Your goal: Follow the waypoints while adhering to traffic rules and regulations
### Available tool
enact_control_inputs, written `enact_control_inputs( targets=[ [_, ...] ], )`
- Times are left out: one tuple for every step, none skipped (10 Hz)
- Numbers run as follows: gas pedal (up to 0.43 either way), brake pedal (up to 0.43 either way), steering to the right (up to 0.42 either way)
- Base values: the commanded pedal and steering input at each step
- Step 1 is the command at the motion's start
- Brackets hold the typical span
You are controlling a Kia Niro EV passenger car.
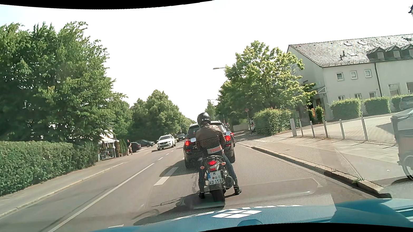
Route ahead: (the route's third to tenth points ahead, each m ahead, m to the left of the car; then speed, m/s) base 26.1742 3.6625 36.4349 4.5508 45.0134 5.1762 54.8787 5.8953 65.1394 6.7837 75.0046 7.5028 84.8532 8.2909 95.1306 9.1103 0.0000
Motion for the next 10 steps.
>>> enact_control_inputs(
  targets=[
    [0.0,0.311,-0.021],
    [0.0,0.311,-0.021],
    [0.0,0.311,-0.021],
    [0.0,0.311,-0.021],
    [0.0,0.311,-0.021],
    [0.0,0.311,-0.021],
    [0.0,0.311,-0.021],
    [0.0,0.311,-0.021],
    [0.0,0.311,-0.021],
    [0.0,0.311,-0.021]
  ],
)
